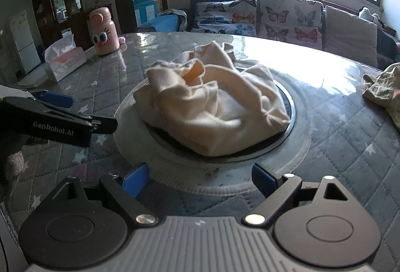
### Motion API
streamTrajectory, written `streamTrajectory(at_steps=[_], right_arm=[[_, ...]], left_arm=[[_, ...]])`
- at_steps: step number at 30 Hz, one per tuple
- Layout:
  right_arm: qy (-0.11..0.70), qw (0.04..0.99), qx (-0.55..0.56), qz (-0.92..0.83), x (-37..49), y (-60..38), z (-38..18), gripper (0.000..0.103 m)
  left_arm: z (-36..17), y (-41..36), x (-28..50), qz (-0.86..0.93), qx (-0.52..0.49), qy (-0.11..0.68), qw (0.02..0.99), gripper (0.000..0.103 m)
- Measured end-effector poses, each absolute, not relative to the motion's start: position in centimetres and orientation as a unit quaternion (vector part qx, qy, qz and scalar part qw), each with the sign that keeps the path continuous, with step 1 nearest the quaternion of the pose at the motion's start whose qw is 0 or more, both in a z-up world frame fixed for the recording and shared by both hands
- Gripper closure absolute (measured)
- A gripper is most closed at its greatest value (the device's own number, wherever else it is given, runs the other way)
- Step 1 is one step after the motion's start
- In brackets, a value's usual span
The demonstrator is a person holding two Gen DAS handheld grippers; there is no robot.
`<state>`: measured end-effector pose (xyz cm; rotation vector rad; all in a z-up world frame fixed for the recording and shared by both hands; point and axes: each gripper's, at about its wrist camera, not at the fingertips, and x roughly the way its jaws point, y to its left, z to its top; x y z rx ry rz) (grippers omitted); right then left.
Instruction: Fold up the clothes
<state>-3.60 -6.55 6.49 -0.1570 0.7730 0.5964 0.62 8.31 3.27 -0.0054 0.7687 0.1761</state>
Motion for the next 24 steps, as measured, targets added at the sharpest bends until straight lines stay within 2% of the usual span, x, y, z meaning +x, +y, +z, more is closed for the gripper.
streamTrajectory(at_steps=[10, 15, 21, 24], right_arm=[[0.359, 0.89, -0.048, 0.277, 0.0, -8.3, 9.5, 0.013], [0.359, 0.895, -0.048, 0.261, 3.2, -8.0, 9.9, 0.021], [0.366, 0.891, -0.026, 0.268, 8.2, -6.2, 10.4, 0.036], [0.367, 0.886, -0.029, 0.28, 10.3, -4.3, 10.0, 0.041]], left_arm=[[5.7, 10.0, 4.6, 0.115, 0.001, 0.354, 0.928, 0.0], [6.2, 10.7, 7.9, 0.119, -0.001, 0.352, 0.929, 0.0], [5.7, 10.9, 11.4, 0.097, 0.003, 0.356, 0.93, 0.001], [4.9, 11.3, 12.6, 0.088, -0.002, 0.366, 0.926, 0.007]])
